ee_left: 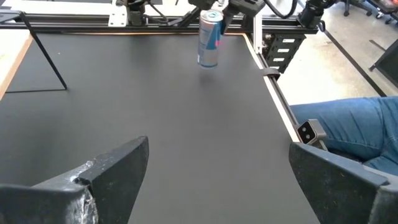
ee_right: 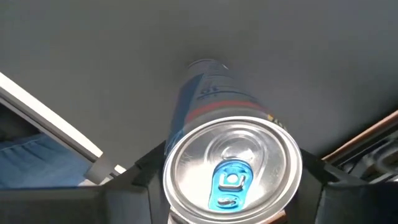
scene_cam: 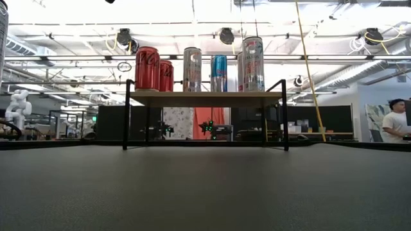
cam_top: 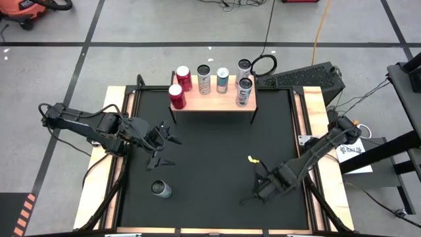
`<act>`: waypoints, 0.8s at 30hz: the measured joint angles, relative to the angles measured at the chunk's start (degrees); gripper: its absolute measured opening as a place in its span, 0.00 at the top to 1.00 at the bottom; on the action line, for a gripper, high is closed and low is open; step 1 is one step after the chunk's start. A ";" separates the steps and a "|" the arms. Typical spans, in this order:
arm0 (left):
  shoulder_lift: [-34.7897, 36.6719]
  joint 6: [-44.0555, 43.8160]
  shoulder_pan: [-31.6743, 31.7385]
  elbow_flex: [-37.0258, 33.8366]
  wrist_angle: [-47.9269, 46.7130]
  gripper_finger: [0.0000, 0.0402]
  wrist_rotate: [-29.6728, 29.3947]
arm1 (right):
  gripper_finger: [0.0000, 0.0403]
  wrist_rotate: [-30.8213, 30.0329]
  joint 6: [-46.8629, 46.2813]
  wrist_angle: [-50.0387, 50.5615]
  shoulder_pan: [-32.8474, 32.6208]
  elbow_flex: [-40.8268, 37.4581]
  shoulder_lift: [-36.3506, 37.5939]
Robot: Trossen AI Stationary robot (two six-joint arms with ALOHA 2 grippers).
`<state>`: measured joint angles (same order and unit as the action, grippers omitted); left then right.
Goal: Place canned beverage on shelf
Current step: Put the blue soda can on the shelf aligned with the other blue soda can
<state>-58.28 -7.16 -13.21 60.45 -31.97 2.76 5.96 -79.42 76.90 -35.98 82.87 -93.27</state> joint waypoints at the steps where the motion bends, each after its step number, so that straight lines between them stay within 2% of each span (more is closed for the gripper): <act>1: 0.00 -0.02 0.00 0.00 0.00 0.03 0.00 | 0.51 -0.17 1.60 0.70 1.09 0.76 0.00; 5: 0.00 -0.02 0.00 0.00 0.00 0.03 -0.02 | 0.51 -1.06 8.33 4.48 5.74 4.41 0.00; 13: 0.00 -0.02 0.00 0.00 0.01 0.03 -0.11 | 0.51 -8.58 23.59 9.43 16.52 13.89 0.02; 24: 0.00 -0.04 0.00 0.00 0.00 0.03 -0.28 | 0.51 -12.19 39.76 8.85 29.99 23.40 0.02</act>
<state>-58.28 -7.20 -13.21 60.45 -31.97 2.48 -6.23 -39.66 85.75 -5.99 106.27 -93.25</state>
